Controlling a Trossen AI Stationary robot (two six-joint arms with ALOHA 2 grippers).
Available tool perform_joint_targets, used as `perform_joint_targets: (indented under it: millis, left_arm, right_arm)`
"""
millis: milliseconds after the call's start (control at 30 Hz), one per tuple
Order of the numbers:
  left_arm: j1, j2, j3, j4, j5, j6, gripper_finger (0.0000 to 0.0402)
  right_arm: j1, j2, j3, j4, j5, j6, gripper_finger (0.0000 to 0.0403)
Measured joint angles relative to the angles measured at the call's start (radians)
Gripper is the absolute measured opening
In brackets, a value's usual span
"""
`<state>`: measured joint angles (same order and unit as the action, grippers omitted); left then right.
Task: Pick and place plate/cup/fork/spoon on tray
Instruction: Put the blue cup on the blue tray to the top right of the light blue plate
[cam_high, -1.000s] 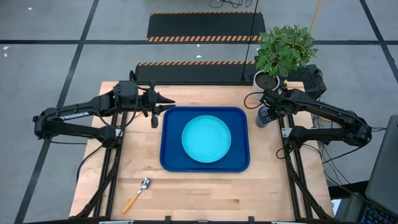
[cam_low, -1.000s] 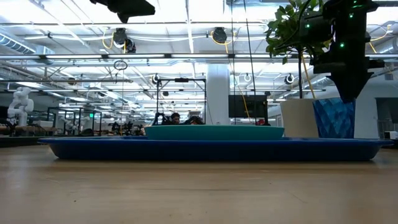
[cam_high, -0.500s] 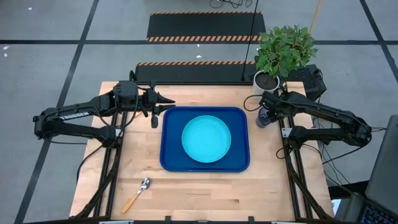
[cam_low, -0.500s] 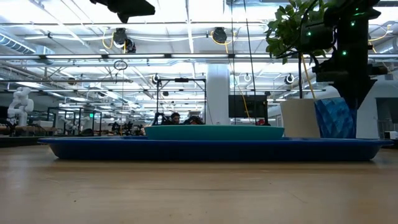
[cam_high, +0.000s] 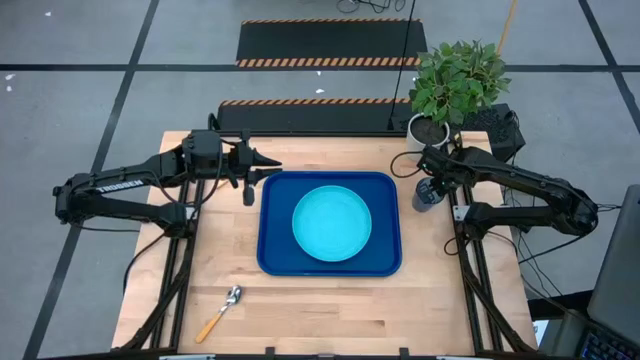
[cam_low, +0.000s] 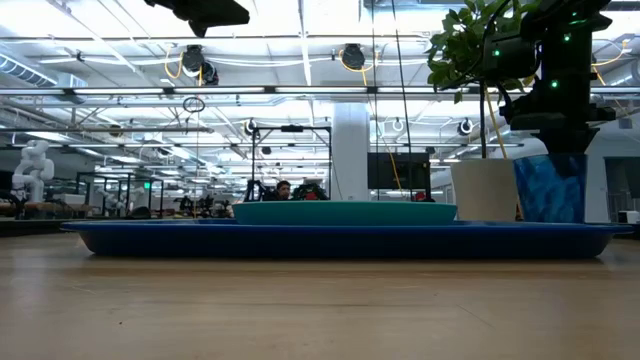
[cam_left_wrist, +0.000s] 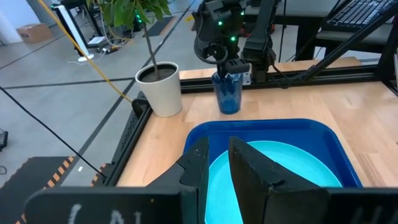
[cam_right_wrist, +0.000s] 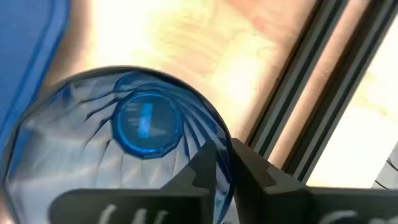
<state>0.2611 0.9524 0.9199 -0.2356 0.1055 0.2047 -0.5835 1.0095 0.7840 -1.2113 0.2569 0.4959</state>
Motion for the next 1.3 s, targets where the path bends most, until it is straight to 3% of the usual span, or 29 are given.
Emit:
perform_joint_targets:
  millis: [600,967,1300]
  left_arm:
    - [0.0,0.0,0.0,0.0,0.0,0.002,0.0067]
    - [0.0,0.0,0.0,-0.008,0.0,0.002,0.0067]
    - [0.0,0.0,0.0,-0.008,0.0,0.001,0.0067]
  right_arm:
    - [0.0,-0.002,0.078,-0.012,-0.027,-0.041,0.0]
    - [0.0,-0.002,0.087,0.127,-0.204,-0.049,0.0]
    - [0.0,-0.002,0.156,0.137,-0.235,-0.039,0.0]
